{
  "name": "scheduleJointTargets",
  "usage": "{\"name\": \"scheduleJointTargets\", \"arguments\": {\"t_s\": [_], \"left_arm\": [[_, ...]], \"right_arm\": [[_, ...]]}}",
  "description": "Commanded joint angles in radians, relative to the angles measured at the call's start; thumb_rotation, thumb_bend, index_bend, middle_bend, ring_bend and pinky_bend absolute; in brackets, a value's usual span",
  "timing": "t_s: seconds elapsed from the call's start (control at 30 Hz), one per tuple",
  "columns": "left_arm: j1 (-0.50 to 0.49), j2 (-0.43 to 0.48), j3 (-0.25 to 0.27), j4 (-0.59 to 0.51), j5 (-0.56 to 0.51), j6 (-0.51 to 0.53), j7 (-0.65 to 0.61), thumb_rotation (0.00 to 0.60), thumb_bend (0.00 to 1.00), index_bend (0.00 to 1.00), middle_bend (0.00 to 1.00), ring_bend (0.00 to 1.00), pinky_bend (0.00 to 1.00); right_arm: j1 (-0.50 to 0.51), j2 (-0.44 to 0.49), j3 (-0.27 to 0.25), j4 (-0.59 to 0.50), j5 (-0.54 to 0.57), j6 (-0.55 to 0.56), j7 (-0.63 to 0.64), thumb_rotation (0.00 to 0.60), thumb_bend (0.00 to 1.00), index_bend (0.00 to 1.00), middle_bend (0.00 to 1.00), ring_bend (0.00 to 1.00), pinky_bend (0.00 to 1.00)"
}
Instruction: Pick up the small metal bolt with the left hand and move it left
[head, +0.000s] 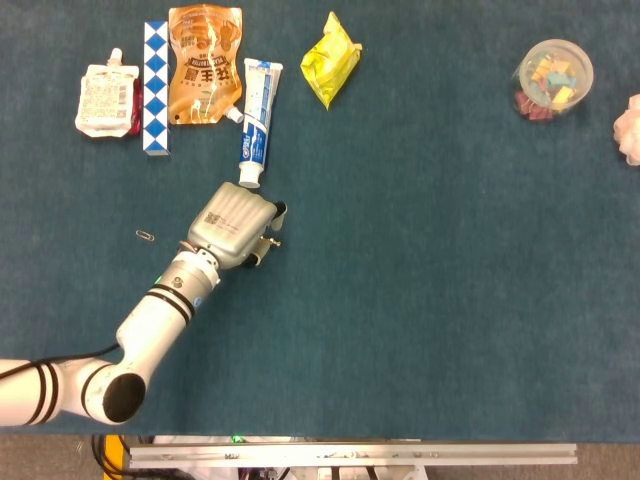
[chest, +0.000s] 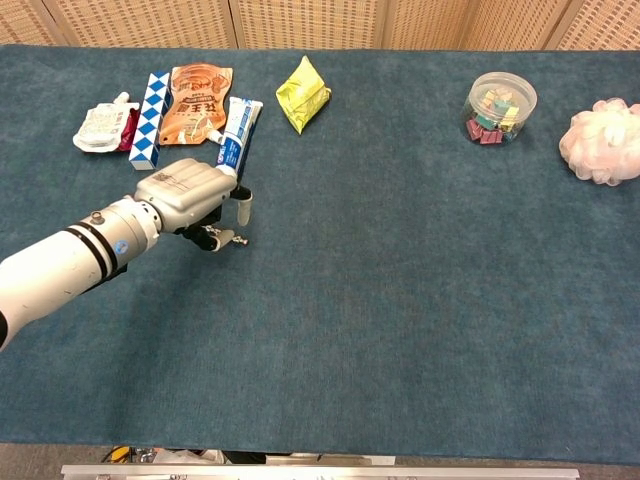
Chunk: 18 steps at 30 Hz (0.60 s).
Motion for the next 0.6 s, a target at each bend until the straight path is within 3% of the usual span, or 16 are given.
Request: {"name": "scheduleJointTargets", "arguments": {"t_s": [0.03,0.6], "left_arm": [[-0.002,-0.013,-0.003,0.005,-0.013,0.007,0.017,0.6,0.4,0.43,1.0,0.99,1.0],[0.018,-0.034,0.014,0.004,-0.051,0.015,0.049,0.6,0.4,0.39,1.0,0.99,1.0]], "right_arm": [[0.0,0.0,0.0,0.002,-0.001,0.0,0.003,0.6,0.37,0.49,0.45,0.4,0.41],[-0.015,0.008,-0.005,0.006,-0.009,0.017,0.02,0.6,0.37,0.49,0.45,0.4,0.41]]}}
